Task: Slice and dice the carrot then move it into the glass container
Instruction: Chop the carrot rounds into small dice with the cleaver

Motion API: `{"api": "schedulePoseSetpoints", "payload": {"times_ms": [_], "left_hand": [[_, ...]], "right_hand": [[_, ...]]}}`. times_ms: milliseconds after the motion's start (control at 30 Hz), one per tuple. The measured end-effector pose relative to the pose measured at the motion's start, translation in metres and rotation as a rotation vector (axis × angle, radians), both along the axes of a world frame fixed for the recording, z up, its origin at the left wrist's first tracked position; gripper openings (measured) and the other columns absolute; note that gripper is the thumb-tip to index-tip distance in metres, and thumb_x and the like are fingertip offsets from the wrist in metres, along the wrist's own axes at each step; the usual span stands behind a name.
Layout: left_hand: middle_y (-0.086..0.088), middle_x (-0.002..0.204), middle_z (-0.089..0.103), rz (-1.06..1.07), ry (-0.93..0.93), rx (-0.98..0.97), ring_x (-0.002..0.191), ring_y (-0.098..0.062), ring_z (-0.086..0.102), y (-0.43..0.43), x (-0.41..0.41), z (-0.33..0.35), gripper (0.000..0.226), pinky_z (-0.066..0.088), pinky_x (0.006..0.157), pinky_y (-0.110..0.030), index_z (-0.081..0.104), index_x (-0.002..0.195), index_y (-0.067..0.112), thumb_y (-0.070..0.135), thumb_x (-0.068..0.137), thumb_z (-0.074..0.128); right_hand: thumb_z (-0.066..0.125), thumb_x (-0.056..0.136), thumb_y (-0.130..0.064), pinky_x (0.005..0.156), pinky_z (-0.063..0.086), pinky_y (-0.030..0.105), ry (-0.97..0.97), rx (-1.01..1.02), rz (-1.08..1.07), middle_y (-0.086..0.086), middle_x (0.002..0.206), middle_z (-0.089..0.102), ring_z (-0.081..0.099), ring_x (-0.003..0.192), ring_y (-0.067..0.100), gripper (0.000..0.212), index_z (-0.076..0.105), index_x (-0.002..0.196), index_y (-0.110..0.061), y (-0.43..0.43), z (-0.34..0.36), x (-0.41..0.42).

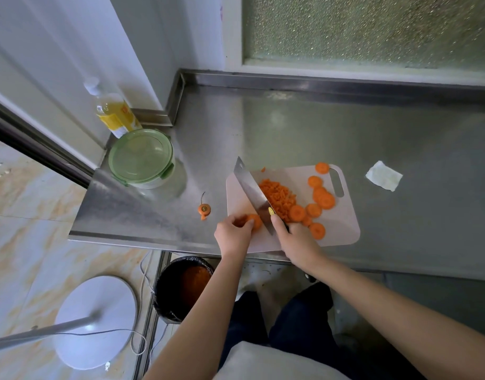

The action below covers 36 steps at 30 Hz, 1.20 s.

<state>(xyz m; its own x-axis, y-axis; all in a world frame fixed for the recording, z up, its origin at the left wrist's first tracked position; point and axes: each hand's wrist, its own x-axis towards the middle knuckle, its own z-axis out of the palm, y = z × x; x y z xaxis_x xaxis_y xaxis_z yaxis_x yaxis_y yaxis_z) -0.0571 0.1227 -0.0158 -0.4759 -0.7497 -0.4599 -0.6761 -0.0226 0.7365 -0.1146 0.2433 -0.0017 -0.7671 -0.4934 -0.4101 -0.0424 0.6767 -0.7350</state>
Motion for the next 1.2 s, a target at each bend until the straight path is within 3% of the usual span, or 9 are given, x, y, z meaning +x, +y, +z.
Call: {"api": "schedulePoseSetpoints", "payload": {"times_ms": [133,267,367,467,600,733,867,1000,1200], "left_hand": [[-0.004,0.105,0.07,0.021,-0.025,0.013,0.096,-0.017,0.064,0.0,-0.001,0.002,0.026,0.042,0.078,-0.016,0.07,0.108,0.013,0.021,0.084,0.069],[-0.004,0.104,0.071,0.039,-0.019,0.021,0.094,-0.017,0.064,0.001,-0.001,0.003,0.023,0.044,0.078,-0.018,0.072,0.105,0.013,0.02,0.084,0.069],[-0.004,0.104,0.071,0.048,-0.015,0.032,0.095,-0.017,0.065,0.0,-0.001,0.004,0.023,0.044,0.079,-0.018,0.072,0.105,0.013,0.02,0.083,0.07],[-0.005,0.105,0.071,0.048,-0.019,0.044,0.096,-0.018,0.065,-0.001,-0.001,0.004,0.024,0.045,0.079,-0.019,0.072,0.105,0.013,0.02,0.083,0.07],[-0.004,0.106,0.07,0.042,-0.045,0.048,0.096,-0.018,0.064,-0.002,-0.002,0.005,0.024,0.043,0.074,-0.017,0.072,0.105,0.012,0.022,0.083,0.07],[-0.005,0.104,0.071,0.033,-0.064,0.061,0.095,-0.017,0.064,-0.005,-0.003,0.005,0.023,0.041,0.072,-0.017,0.073,0.103,0.012,0.023,0.082,0.071],[-0.002,0.102,0.072,0.032,-0.031,0.066,0.089,-0.011,0.062,-0.005,-0.002,0.004,0.021,0.042,0.073,-0.015,0.074,0.101,0.012,0.019,0.081,0.072],[-0.002,0.1,0.072,0.042,-0.017,0.083,0.085,-0.009,0.061,-0.006,-0.002,0.002,0.019,0.045,0.074,-0.016,0.074,0.099,0.012,0.019,0.08,0.073],[-0.001,0.102,0.071,0.056,-0.015,0.099,0.089,-0.012,0.063,-0.006,-0.002,0.0,0.026,0.048,0.079,-0.02,0.072,0.104,0.013,0.021,0.079,0.074]], "right_hand": [[0.031,0.099,-0.049,0.051,0.033,0.028,-0.053,-0.017,-0.013,-0.005,0.039,0.042,0.043,0.045,0.015,0.063,0.047,0.052,-0.01,-0.001,0.0,0.001],[0.028,0.098,-0.051,0.063,0.043,0.035,-0.026,0.021,0.008,0.005,0.053,0.05,0.052,0.058,0.023,0.064,0.05,0.056,-0.008,-0.001,0.0,0.002],[0.027,0.099,-0.049,0.059,0.038,0.03,0.042,0.067,0.033,0.005,0.056,0.051,0.054,0.065,0.024,0.064,0.048,0.054,-0.008,-0.002,0.002,0.003],[0.025,0.099,-0.049,0.066,0.041,0.03,0.084,0.103,0.053,0.011,0.07,0.061,0.059,0.076,0.025,0.066,0.061,0.071,-0.002,-0.004,0.003,0.003],[0.022,0.099,-0.052,0.066,0.037,0.028,0.066,0.196,0.076,0.011,0.073,0.06,0.058,0.077,0.026,0.067,0.059,0.071,-0.004,-0.009,0.003,0.0],[0.02,0.101,-0.05,0.07,0.041,0.029,0.093,0.253,0.099,0.018,0.085,0.066,0.06,0.088,0.031,0.072,0.066,0.086,0.004,-0.014,0.003,-0.004],[0.024,0.101,-0.047,0.064,0.037,0.026,0.124,0.225,0.088,0.013,0.071,0.061,0.058,0.075,0.026,0.067,0.059,0.067,-0.002,-0.017,-0.004,0.002],[0.027,0.1,-0.045,0.047,0.029,0.018,0.138,0.137,0.071,-0.001,0.052,0.047,0.047,0.053,0.012,0.06,0.043,0.05,-0.015,-0.017,-0.01,0.009],[0.027,0.1,-0.046,0.048,0.029,0.019,0.125,0.108,0.061,-0.001,0.054,0.048,0.05,0.059,0.016,0.06,0.046,0.052,-0.014,-0.014,-0.012,0.007]]}}
